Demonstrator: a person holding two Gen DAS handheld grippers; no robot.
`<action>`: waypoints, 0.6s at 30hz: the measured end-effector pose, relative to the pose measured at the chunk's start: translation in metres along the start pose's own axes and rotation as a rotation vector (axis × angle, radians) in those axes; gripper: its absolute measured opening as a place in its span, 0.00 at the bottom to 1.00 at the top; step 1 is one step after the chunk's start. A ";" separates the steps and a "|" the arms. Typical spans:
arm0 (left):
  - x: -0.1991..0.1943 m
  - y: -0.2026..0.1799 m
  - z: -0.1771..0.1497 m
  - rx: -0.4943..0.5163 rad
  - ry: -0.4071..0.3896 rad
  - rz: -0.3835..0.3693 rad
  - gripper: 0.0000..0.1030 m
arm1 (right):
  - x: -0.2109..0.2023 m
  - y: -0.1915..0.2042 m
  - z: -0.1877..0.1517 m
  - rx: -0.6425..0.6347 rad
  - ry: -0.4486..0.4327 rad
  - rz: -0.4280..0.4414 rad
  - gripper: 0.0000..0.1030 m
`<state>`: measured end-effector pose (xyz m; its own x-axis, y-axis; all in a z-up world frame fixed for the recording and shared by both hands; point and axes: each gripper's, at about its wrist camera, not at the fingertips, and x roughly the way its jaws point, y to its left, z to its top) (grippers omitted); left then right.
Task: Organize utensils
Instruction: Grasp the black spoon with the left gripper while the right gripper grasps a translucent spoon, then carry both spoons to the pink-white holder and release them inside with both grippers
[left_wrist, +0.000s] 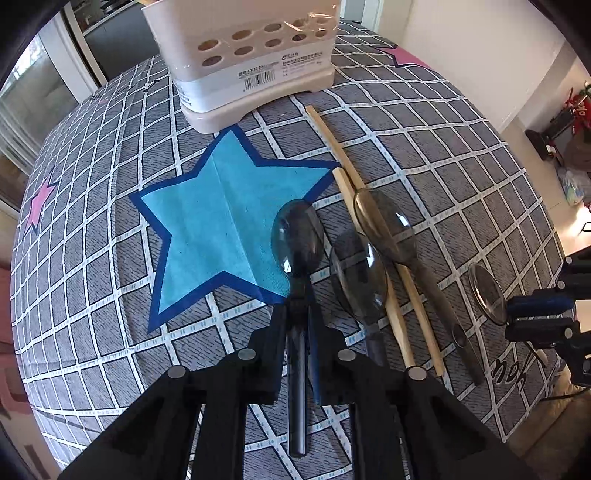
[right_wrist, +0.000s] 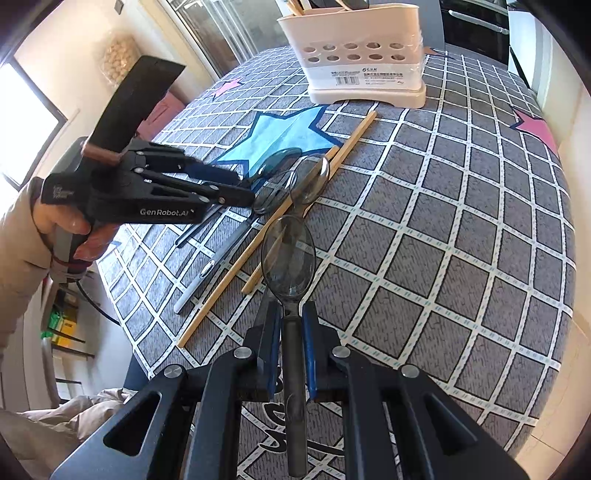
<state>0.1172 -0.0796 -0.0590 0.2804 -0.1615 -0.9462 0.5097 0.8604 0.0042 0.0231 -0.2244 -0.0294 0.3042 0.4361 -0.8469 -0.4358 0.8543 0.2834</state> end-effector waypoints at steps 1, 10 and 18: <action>-0.001 -0.001 -0.001 -0.008 -0.013 0.004 0.41 | 0.000 0.000 0.001 0.000 -0.001 -0.002 0.13; -0.031 0.014 -0.033 -0.225 -0.239 0.004 0.41 | -0.006 -0.009 0.008 0.032 -0.012 -0.002 0.13; -0.078 0.032 -0.048 -0.377 -0.469 0.034 0.41 | -0.022 -0.012 0.024 0.074 -0.086 -0.001 0.13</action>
<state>0.0728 -0.0160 -0.0006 0.6645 -0.2529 -0.7032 0.1944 0.9671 -0.1641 0.0418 -0.2376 -0.0040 0.3778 0.4551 -0.8063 -0.3724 0.8720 0.3177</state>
